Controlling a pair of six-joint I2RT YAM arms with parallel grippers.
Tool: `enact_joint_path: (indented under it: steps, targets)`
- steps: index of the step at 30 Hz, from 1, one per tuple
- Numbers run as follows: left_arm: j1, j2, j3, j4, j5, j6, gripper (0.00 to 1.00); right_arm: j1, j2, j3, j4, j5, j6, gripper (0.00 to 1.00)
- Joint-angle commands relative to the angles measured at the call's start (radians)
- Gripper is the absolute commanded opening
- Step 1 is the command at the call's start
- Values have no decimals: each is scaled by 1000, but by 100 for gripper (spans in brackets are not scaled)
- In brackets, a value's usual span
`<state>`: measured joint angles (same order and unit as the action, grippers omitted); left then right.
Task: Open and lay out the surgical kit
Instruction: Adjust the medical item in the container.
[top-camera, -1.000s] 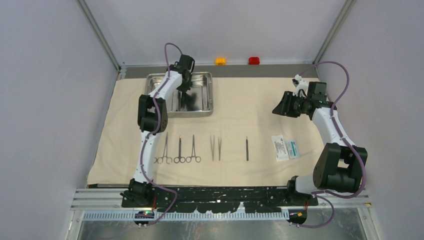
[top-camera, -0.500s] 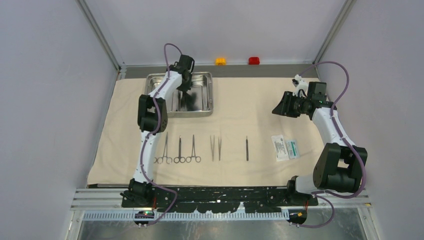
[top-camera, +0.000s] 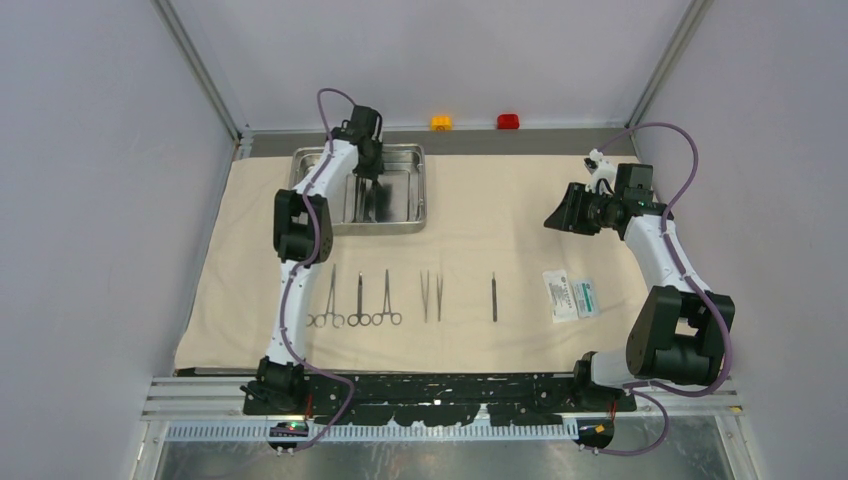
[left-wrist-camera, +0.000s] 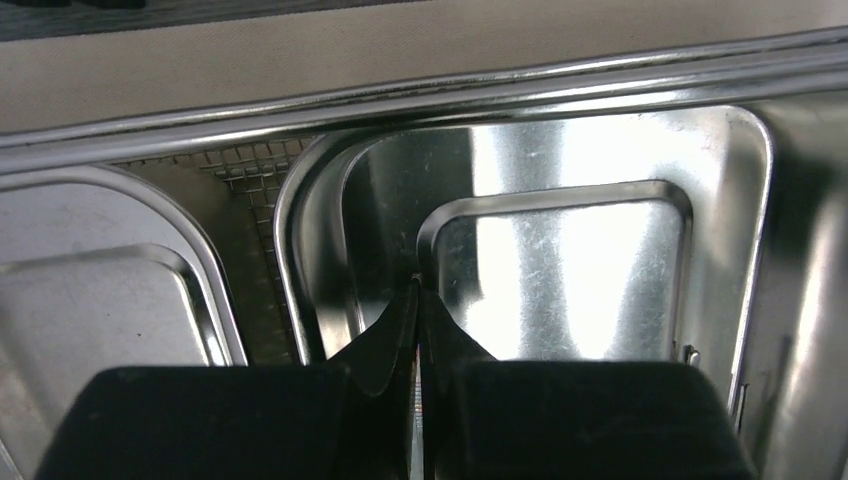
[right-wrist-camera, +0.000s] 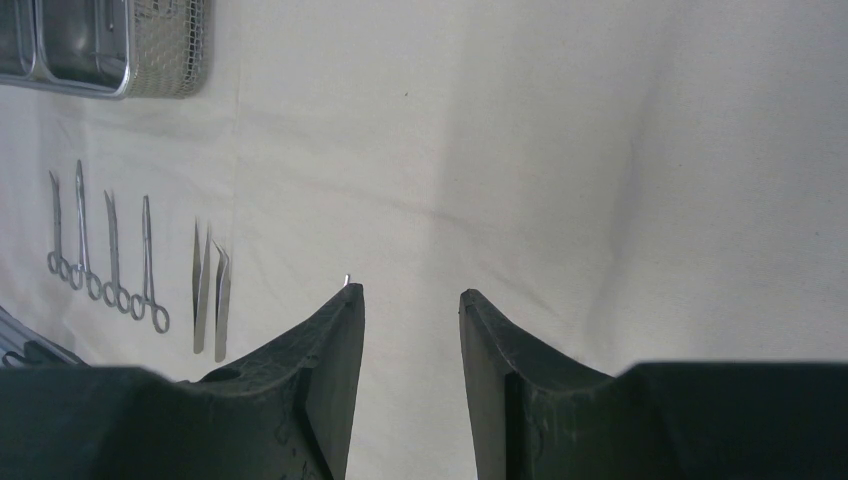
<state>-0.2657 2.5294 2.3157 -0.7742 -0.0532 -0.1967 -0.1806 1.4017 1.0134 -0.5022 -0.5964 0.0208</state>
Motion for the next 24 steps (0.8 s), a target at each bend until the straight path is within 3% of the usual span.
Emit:
enact_joint_path:
  steps: [1,9,15,24]
  targets:
    - [0,14,34,38,103,-31,4,-5,4,35,14,-11,-15,45]
    - [9,-77,-49,158,168,-47,5,-4,12,37,12,-12,-16,45]
    - [10,-95,-30,149,200,-48,7,-4,17,40,10,-15,-16,45]
    - [10,-114,-15,137,224,-24,20,-5,16,40,8,-17,-38,45]
